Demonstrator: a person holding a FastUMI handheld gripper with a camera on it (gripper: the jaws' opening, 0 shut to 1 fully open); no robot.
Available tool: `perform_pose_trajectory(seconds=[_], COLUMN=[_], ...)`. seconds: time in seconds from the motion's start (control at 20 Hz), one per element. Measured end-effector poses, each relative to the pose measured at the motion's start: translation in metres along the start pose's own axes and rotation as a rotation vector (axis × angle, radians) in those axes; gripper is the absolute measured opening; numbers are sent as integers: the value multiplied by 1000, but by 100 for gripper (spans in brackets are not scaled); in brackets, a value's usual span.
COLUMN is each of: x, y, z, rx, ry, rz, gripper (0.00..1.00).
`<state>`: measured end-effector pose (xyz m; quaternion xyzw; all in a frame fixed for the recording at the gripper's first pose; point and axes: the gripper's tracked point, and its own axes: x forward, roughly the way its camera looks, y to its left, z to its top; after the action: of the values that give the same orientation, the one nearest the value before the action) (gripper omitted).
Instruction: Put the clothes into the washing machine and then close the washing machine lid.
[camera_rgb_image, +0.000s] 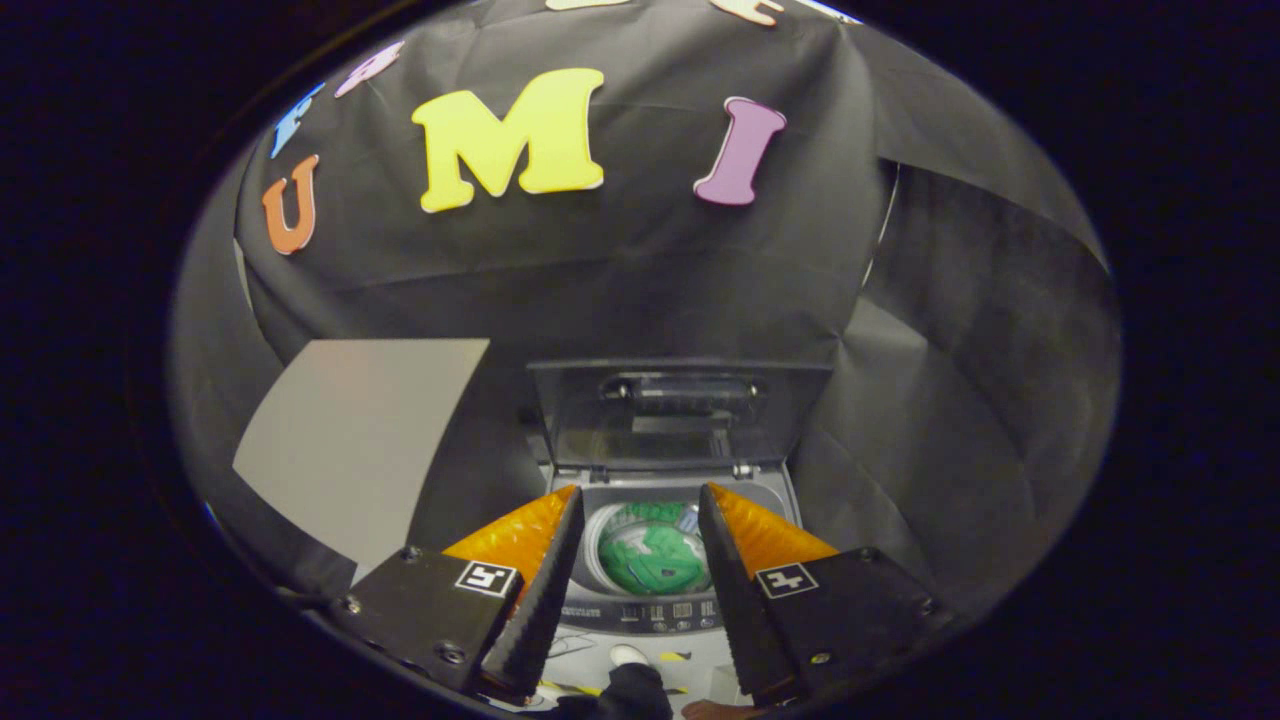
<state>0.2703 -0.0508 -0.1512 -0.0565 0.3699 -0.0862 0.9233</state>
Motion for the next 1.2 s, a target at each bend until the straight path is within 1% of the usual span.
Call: perform_pose_trajectory(seconds=[0.2, 0.3, 0.55, 0.75, 0.9, 1.05, 1.2], x=[27, 47, 99, 135, 165, 187, 204], y=[2, -1, -13, -18, -19, -25, -24], z=[51, 70, 107, 115, 123, 125, 122], rx=[-39, -54, -42, -33, -34, -66, -98], ry=[-65, -70, -82, -51, -35, -27, -22], rz=[20, 31, 50, 71, 70, 42, 40], gripper=[73, 76, 76, 77, 77, 77, 77])
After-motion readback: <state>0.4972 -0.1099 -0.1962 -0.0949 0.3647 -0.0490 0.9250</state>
